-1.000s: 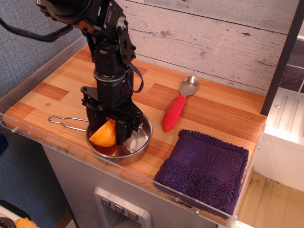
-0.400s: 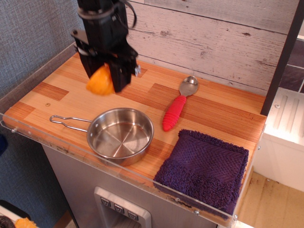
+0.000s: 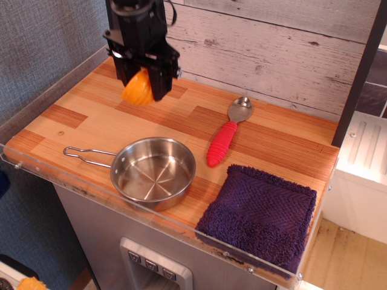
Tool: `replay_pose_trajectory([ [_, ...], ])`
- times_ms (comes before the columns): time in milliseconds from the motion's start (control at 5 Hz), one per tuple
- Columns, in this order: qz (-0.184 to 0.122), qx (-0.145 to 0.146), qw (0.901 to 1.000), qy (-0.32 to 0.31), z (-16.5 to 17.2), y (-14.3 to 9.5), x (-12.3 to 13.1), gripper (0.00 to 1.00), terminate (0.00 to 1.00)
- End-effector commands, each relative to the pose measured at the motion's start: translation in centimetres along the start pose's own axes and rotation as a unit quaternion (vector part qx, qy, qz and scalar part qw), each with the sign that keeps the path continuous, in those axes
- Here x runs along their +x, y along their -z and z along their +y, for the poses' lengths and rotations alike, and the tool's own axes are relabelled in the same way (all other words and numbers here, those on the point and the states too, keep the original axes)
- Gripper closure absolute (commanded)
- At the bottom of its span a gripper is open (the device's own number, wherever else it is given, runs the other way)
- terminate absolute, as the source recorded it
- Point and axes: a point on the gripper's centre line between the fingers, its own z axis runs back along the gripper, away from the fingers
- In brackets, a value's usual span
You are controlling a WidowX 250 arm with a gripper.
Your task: Place the orange to the left of the red spoon
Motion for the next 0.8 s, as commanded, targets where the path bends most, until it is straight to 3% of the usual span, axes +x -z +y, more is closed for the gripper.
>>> replay_pose_trajectory([
  [0,-0.019,0.007,0.9998,0.007,-0.7,3.1,3.1,1.00,0.00],
  [400,-0.035,-0.017,0.9991,0.015,-0.5,4.6,4.3,1.00,0.00],
  [600,-0.035,-0.021,0.9991,0.009,-0.1,3.9,3.7,0.00,0.00],
])
